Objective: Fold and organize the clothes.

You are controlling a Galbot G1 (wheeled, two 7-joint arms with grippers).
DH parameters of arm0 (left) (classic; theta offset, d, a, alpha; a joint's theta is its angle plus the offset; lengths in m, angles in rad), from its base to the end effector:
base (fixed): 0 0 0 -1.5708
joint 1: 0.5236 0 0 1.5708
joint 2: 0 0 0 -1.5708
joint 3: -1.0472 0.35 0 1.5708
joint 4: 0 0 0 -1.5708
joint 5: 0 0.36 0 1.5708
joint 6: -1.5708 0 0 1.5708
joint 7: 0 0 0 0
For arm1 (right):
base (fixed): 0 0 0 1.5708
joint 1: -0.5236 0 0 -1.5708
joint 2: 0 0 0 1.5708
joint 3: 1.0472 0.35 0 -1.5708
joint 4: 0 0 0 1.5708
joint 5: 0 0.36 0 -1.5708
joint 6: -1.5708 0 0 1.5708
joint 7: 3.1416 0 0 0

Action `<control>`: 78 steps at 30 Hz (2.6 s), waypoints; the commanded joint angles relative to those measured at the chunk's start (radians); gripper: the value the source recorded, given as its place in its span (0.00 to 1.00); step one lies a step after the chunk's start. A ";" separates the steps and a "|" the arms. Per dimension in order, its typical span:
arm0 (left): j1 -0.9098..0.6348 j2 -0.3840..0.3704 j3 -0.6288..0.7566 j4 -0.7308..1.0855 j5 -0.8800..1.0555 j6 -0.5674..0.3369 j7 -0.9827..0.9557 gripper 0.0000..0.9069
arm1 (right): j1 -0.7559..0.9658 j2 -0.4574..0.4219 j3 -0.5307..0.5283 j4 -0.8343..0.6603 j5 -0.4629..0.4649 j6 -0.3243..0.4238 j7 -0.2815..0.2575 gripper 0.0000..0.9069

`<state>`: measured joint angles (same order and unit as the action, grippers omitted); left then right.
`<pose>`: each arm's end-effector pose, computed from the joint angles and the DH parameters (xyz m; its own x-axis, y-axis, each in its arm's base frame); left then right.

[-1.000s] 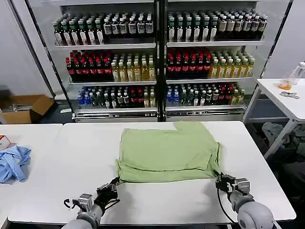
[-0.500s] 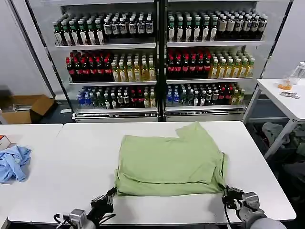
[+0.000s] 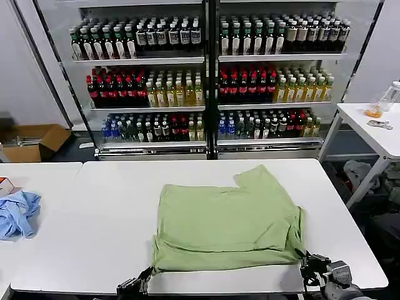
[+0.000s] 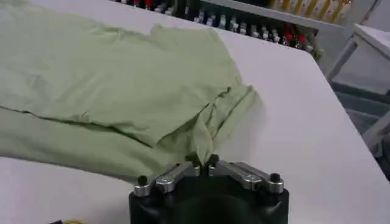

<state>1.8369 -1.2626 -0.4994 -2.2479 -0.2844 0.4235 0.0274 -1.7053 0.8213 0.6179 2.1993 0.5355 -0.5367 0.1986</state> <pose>0.1118 0.0313 -0.2841 -0.8150 0.2386 0.5280 0.2203 0.9704 -0.0985 0.1789 -0.1143 -0.2427 -0.8219 -0.0386 0.5683 -0.1977 0.9550 -0.2210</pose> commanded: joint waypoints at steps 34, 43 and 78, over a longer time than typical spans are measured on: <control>-0.875 0.077 0.196 0.496 -0.209 0.129 -0.216 1.00 | 1.174 0.149 -0.645 -0.772 0.183 -0.031 0.069 1.00; -1.002 0.037 0.279 0.662 -0.173 0.143 -0.229 1.00 | 1.274 0.236 -0.703 -0.939 0.153 -0.028 0.038 1.00; -1.129 -0.022 0.353 0.894 -0.162 0.139 -0.187 0.07 | 1.265 0.338 -0.671 -1.158 0.051 -0.015 0.002 1.00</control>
<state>0.7241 -1.2826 -0.1540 -1.3908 -0.4432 0.5577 -0.1753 -0.4438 1.1489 -0.0467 1.0786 0.5941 -0.5443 0.2037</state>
